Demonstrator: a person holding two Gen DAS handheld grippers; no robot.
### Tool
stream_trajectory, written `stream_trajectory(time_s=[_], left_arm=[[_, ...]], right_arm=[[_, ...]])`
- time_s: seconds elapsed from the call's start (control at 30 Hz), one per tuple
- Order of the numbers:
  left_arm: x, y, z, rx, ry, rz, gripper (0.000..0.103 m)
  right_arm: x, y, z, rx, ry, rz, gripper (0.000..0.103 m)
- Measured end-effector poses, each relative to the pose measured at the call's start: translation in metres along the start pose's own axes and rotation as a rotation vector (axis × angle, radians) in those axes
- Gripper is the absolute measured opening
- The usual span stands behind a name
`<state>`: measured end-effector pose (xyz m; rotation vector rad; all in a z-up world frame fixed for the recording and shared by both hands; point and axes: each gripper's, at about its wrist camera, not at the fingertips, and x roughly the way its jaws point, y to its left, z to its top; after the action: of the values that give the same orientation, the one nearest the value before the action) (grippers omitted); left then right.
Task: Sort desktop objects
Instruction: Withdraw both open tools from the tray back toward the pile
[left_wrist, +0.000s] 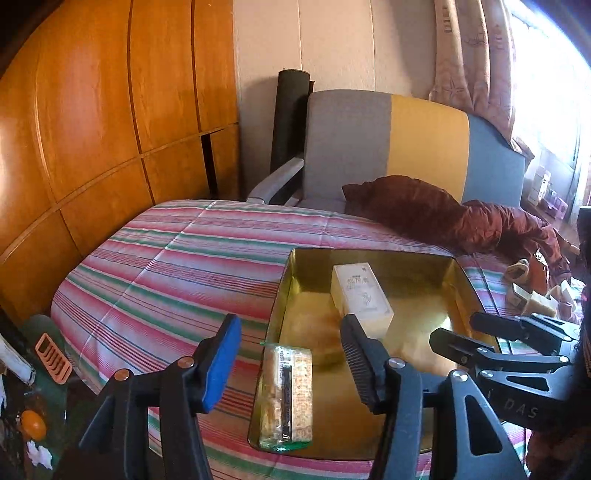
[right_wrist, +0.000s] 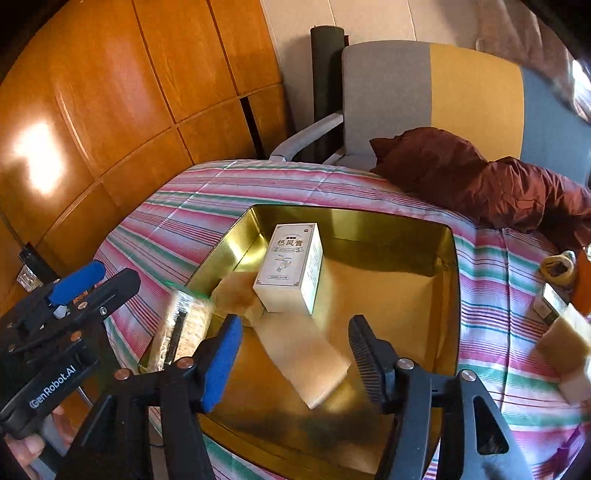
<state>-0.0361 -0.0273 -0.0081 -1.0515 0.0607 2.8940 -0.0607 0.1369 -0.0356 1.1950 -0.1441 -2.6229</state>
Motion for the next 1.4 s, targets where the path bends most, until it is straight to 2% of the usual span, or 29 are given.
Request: stream_trajectory(time_s=[0.07,0.3,0.67,0.93,1.23,1.3,1.4], left_arm=[[0.002,0.000,-0.001,-0.003,0.010,-0.010,0.057],[0.010,-0.008,-0.010,-0.010,0.066,-0.064,0.057],[0.008,-0.043,-0.011,0.044,0.092,-0.131,0.057],[0.009,-0.084,-0.005,0.114,0.103,-0.187,0.057],[0.013,-0.144,0.006,0.191,0.118,-0.283,0.057],[0.014,-0.159,0.008,0.211,0.121,-0.307,0.057],[0.018,-0.181,0.009,0.236,0.141,-0.346,0.057]], right_arm=[[-0.004,0.000,0.000,-0.008,-0.007,-0.017,0.067],[-0.021,-0.002,-0.004,-0.041,-0.043,-0.111,0.075],[-0.054,-0.041,-0.018,-0.012,-0.082,-0.272,0.078],[-0.087,-0.076,-0.027,0.015,-0.119,-0.381,0.079],[-0.115,-0.125,-0.038,0.067,-0.131,-0.465,0.080],[-0.119,-0.135,-0.041,0.079,-0.131,-0.479,0.084],[-0.125,-0.152,-0.046,0.096,-0.130,-0.503,0.084]])
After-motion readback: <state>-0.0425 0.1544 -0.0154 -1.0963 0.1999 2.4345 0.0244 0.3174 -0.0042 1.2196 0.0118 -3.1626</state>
